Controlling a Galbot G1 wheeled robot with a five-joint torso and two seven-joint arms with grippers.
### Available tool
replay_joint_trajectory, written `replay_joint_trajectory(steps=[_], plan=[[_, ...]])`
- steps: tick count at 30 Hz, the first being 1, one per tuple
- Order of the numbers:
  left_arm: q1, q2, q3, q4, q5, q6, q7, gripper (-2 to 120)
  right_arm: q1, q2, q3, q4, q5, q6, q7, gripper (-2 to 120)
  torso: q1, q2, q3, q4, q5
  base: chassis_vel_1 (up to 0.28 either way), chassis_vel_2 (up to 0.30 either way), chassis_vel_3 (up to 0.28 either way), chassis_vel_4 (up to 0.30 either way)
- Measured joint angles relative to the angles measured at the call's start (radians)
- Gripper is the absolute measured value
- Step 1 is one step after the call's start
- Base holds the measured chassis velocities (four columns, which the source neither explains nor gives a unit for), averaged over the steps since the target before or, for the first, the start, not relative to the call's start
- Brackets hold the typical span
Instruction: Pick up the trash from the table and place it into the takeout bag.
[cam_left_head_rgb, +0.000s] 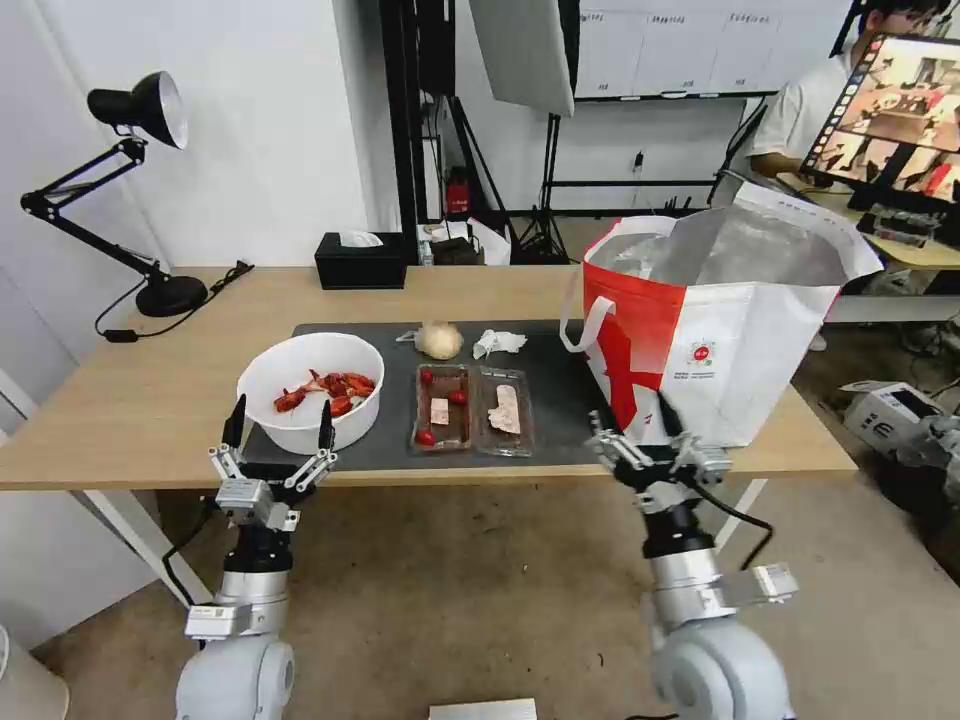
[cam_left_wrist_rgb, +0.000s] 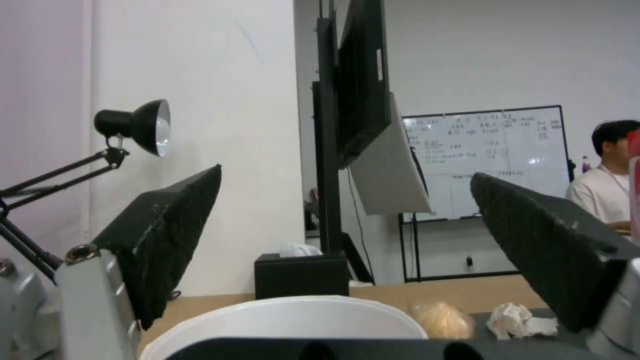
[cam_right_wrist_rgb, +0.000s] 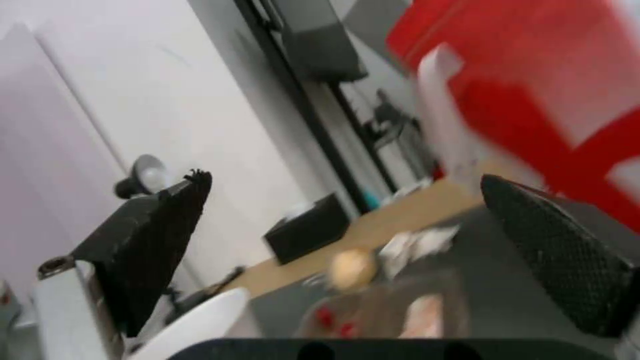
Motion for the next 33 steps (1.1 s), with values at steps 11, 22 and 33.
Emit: replay_joint_trajectory(steps=[11, 22, 33], plan=[[0.045, -0.005, 0.004, -0.020, 0.026, 0.002, 0.003, 100, 0.038, 0.055, -0.151, 0.059, 0.303, -0.067, 0.284, 100, 0.000, 0.000, 0.000, 0.0000, 0.0000, 0.000, 0.000, 0.000, 0.000], [0.057, -0.010, 0.006, -0.009, 0.048, 0.002, 0.002, 100, 0.157, 0.039, -0.161, 0.036, 0.431, -0.170, 0.480, 100, 0.000, 0.000, 0.000, 0.0000, 0.0001, 0.000, 0.000, 0.000, 0.000], [0.073, -0.005, -0.009, 0.007, 0.055, 0.002, -0.002, 100, 0.278, -0.005, -0.124, -0.011, 0.623, -0.325, 0.568, 100, 0.000, 0.000, 0.000, 0.0000, 0.0002, 0.000, 0.000, 0.000, 0.000]])
